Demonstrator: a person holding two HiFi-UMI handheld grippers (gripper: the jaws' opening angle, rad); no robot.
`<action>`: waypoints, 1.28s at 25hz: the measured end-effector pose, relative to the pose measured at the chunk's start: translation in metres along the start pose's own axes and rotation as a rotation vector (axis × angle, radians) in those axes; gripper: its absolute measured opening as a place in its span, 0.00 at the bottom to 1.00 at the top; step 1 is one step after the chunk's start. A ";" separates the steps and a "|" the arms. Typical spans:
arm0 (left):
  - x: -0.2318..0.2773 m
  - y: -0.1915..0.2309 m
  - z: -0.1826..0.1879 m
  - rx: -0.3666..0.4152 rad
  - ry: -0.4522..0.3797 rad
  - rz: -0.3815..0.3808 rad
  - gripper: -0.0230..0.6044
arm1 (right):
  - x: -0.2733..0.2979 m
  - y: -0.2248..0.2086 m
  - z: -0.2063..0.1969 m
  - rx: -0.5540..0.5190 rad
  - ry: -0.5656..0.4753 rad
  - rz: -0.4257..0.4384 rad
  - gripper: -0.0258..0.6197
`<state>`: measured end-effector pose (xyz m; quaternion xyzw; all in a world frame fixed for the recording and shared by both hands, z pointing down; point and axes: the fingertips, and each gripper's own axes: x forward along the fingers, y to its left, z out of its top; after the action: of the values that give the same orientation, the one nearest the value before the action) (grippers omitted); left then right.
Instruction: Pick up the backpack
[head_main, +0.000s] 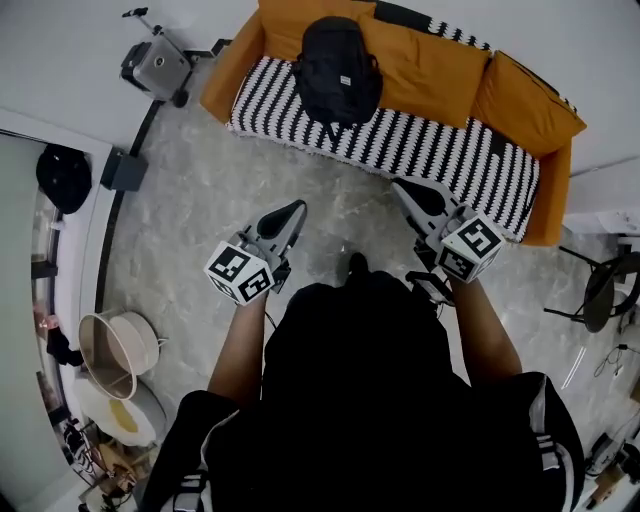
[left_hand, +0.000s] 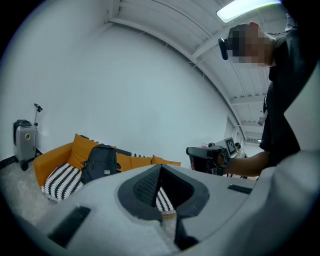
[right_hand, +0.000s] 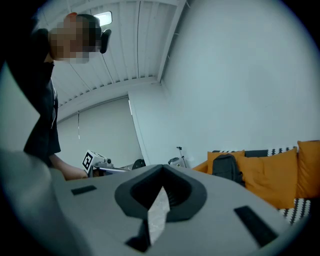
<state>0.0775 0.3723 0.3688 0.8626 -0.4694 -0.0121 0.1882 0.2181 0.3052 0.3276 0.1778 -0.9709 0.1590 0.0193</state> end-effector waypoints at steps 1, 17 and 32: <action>0.005 0.003 0.002 0.002 -0.001 0.006 0.07 | 0.003 -0.007 0.001 0.009 -0.006 0.006 0.08; 0.053 0.116 0.043 -0.010 -0.033 0.075 0.07 | 0.090 -0.088 0.008 0.051 0.058 0.027 0.08; 0.092 0.254 0.094 -0.044 -0.013 -0.032 0.07 | 0.211 -0.139 0.042 0.026 0.125 -0.065 0.08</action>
<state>-0.0939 0.1436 0.3812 0.8657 -0.4561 -0.0308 0.2038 0.0706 0.0976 0.3499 0.1993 -0.9594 0.1817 0.0827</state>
